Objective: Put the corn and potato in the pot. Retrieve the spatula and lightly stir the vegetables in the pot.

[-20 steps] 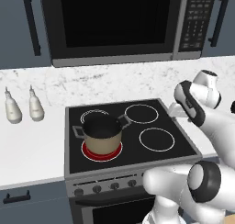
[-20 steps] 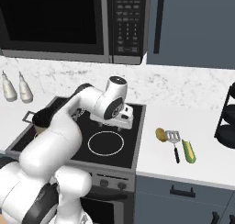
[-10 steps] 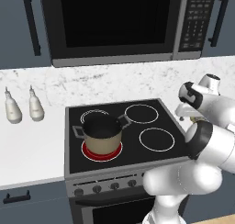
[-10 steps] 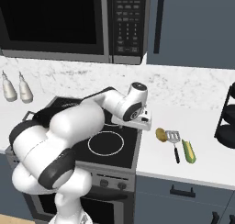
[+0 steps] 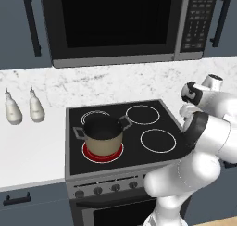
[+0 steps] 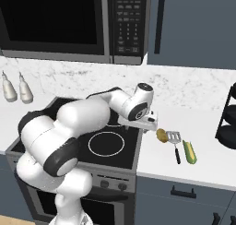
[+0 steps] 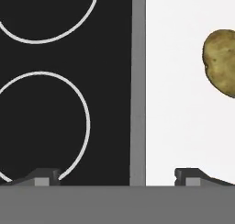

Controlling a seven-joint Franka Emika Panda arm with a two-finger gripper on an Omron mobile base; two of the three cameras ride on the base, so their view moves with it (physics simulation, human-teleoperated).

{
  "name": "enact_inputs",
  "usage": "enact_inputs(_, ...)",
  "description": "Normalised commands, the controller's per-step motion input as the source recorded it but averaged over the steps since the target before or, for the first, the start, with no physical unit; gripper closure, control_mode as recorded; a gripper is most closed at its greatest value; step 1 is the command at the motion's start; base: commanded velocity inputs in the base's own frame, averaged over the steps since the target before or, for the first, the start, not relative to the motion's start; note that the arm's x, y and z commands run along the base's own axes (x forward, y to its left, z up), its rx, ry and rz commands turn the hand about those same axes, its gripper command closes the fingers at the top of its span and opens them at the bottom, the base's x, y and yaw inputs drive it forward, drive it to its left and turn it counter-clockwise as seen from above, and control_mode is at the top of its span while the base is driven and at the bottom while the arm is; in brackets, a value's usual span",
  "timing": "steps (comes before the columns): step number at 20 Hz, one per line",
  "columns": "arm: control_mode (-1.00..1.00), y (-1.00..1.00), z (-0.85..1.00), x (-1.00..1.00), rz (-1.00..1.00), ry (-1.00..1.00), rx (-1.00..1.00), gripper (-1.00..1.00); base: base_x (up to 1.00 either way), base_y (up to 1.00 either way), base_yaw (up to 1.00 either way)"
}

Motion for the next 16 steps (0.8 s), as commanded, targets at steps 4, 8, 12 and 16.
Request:
enact_inputs(4,-1.00,-0.78,-0.22,0.39,0.03,0.00,-0.04,-1.00,0.00,0.00,0.00)
enact_inputs(8,-1.00,-0.59,-0.09,0.45,0.04,0.00,-0.04,-1.00,0.00,0.00,0.00)
enact_inputs(12,-1.00,-0.48,-0.21,0.59,0.01,0.00,-0.01,-1.00,0.00,0.00,0.00)
enact_inputs(16,-1.00,-0.24,-0.26,0.23,0.04,0.00,0.00,-1.00,0.00,0.00,0.00)
